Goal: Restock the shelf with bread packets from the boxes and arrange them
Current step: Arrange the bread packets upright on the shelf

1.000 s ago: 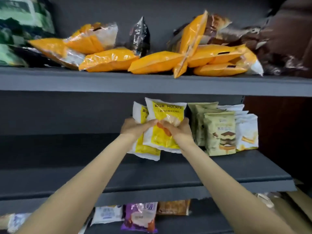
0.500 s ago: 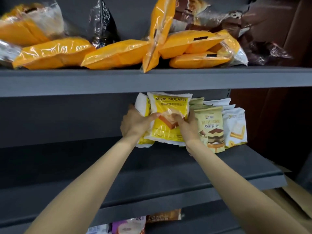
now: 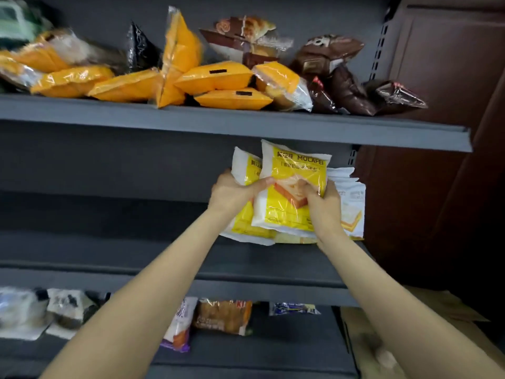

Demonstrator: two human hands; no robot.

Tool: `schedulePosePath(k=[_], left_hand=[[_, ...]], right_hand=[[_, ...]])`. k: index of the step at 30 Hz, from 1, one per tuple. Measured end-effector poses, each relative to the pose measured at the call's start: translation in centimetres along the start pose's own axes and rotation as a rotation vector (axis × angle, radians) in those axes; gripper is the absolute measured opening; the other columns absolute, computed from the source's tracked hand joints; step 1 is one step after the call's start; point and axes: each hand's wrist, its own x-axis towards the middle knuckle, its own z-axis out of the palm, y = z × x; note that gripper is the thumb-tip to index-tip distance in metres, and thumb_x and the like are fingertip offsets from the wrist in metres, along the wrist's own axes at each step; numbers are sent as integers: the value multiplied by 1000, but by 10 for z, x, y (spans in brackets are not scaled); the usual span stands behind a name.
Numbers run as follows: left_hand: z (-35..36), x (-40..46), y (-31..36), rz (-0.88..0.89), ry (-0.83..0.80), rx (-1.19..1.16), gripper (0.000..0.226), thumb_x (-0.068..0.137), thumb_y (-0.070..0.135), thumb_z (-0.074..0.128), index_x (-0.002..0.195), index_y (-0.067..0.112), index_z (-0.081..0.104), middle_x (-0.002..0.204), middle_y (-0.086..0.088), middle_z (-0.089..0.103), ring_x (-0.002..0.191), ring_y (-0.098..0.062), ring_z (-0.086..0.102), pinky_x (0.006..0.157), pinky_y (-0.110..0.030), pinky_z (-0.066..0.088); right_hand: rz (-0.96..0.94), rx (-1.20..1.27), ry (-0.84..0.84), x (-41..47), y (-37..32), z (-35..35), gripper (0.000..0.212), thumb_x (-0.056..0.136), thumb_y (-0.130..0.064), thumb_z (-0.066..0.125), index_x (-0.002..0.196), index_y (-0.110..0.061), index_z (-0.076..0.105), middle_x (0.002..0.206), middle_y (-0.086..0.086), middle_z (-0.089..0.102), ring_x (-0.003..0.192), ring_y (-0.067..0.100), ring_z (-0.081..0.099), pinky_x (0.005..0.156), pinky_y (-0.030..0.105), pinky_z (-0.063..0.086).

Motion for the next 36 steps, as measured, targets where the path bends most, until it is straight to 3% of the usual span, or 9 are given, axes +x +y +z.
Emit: schedulePosePath(k=[6, 16, 20, 25, 27, 29, 31, 34, 36], left_hand=[[48, -31, 9, -69, 72, -58, 73, 65, 48, 81, 118, 8, 50, 111, -5, 64, 104, -22, 61, 92, -40, 52], [84, -39, 15, 13, 28, -244, 16, 80, 26, 74, 91, 20, 63, 89, 0, 70, 91, -23, 68, 89, -43, 54], [96, -43, 9, -31, -52, -248, 11, 81, 20, 73, 86, 22, 64, 87, 1, 69, 89, -22, 67, 87, -39, 54], [109, -39, 2, -135, -82, -343, 8, 83, 21, 71, 89, 22, 65, 93, -3, 71, 96, -26, 68, 94, -46, 51], [120, -39, 2, -171, -128, -398, 18, 84, 23, 70, 101, 16, 66, 100, -7, 71, 97, -27, 68, 94, -48, 52], [135, -42, 4, -189, -180, -453, 36, 84, 26, 70, 116, 11, 62, 109, -13, 70, 100, -30, 67, 92, -50, 52], [151, -43, 9, -174, -210, -461, 44, 85, 28, 68, 124, 11, 56, 116, -12, 67, 104, -28, 66, 90, -44, 54], [162, -42, 12, -59, -153, -165, 68, 79, 30, 74, 133, 13, 37, 118, -1, 61, 108, -19, 60, 79, -26, 48], [163, -42, 6, 16, -182, 35, 88, 73, 23, 80, 139, 16, 23, 120, 0, 53, 112, -17, 53, 81, -23, 42]], right_hand=[[19, -67, 128, 11, 0, -71, 32, 92, -16, 49, 123, -7, 45, 79, -7, 54, 84, 20, 54, 78, 30, 41], [66, -422, -16, 53, 62, -131, 36, 93, -7, 47, 129, -7, 41, 110, 13, 56, 96, 28, 53, 75, 31, 36], [97, -634, -9, 54, 90, -134, 57, 88, -13, 63, 137, -4, 36, 129, 25, 45, 120, 39, 44, 96, 42, 37], [-268, -543, 55, 39, 62, -135, 62, 89, -18, 62, 143, -11, 31, 134, 15, 38, 122, 22, 38, 97, 29, 35], [-209, -271, -237, 29, 46, -134, 64, 91, -24, 60, 144, -17, 26, 130, 4, 45, 113, 4, 48, 92, 23, 43], [-121, -165, -400, 28, 41, -134, 78, 86, -29, 66, 147, -22, 17, 135, 1, 47, 118, 10, 53, 99, 35, 47], [-136, -175, -357, 30, 39, -139, 86, 81, -26, 72, 146, -24, 16, 135, 3, 51, 119, 18, 55, 102, 43, 45], [-186, -259, -243, 26, 46, -150, 84, 82, -14, 71, 146, -22, 17, 125, 0, 57, 103, 12, 60, 92, 18, 47], [-200, -335, -231, 20, 57, -153, 86, 82, -9, 69, 148, -19, 14, 134, 1, 52, 113, 15, 56, 94, 18, 44]])
